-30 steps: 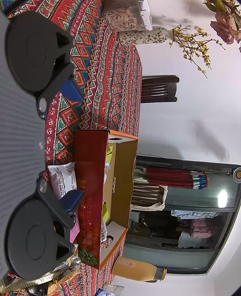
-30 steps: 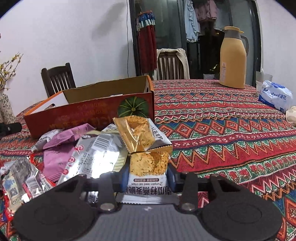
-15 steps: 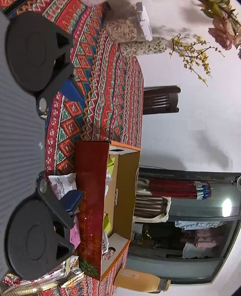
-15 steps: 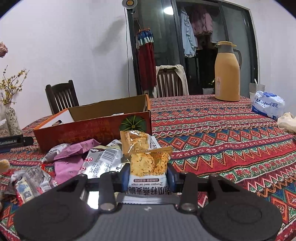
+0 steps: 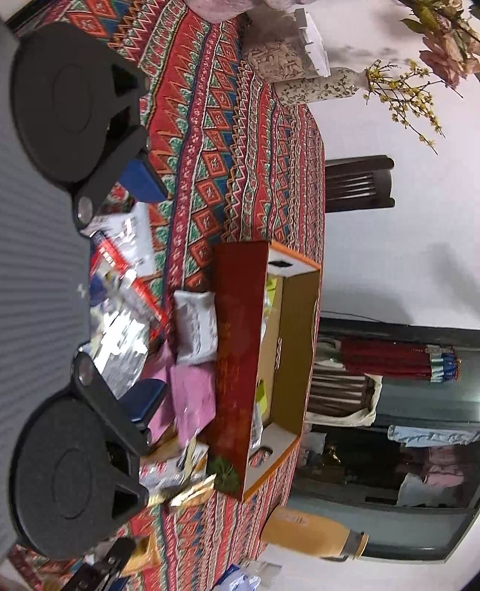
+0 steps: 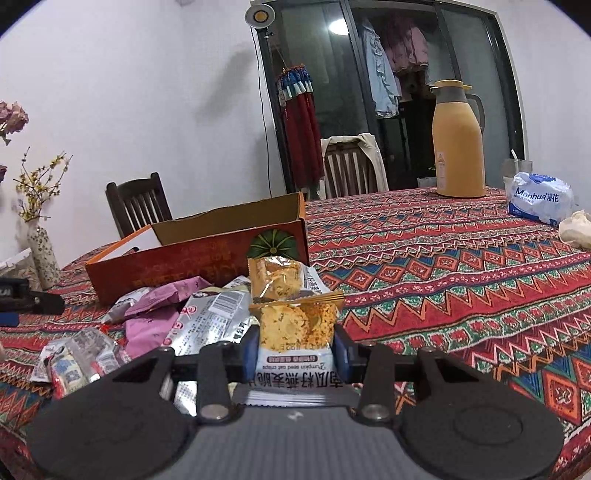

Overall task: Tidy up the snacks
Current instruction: 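Close the left gripper on the blue-and-white wrapped bar while the right holds its packet, then carry both snacks over the orange box and open both grippers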

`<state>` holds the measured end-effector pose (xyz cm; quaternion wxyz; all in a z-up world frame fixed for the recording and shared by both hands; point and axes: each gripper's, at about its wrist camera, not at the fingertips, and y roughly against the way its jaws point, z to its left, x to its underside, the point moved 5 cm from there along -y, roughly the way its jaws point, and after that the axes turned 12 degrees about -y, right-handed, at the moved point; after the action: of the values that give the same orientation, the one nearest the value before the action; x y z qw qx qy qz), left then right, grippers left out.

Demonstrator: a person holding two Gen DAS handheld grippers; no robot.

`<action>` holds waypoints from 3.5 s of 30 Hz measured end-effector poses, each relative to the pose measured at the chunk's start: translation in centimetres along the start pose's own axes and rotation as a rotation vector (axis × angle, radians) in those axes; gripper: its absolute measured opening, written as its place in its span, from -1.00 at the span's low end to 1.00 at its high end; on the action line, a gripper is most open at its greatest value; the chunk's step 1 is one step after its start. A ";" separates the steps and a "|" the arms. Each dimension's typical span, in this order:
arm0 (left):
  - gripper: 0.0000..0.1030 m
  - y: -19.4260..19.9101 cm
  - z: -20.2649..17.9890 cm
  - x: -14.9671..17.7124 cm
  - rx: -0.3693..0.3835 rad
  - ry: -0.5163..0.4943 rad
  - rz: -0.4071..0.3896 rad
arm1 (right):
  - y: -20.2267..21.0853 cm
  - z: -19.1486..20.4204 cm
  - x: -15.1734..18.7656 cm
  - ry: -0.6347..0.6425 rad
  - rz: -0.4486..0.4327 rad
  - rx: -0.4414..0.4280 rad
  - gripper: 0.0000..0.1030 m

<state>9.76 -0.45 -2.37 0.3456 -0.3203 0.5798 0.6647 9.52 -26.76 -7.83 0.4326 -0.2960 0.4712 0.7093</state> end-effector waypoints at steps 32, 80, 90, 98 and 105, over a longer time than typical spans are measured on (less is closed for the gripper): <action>0.88 -4.0 -3.6 2.3 0.036 -0.095 0.197 | 0.5 -0.7 1.6 -0.023 0.024 -0.081 -0.23; 0.14 -2.3 -0.7 1.9 0.098 -0.096 0.044 | 1.1 1.6 2.1 0.048 0.033 -0.061 -0.23; 0.14 0.3 -0.2 -0.9 0.126 -0.094 -0.102 | 1.2 3.5 0.4 0.088 -0.022 -0.070 -0.23; 0.14 -0.4 -1.1 -5.2 0.145 -0.098 -0.191 | -0.2 6.4 -3.0 0.128 -0.095 -0.105 -0.23; 0.14 -2.3 -1.5 -9.7 0.145 -0.091 -0.236 | -3.0 8.5 -7.3 0.143 -0.152 -0.118 -0.23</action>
<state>17.13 -2.57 4.17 0.4696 -0.3299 0.5684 0.5895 15.40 -20.81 0.14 0.4323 -0.4059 0.4345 0.6779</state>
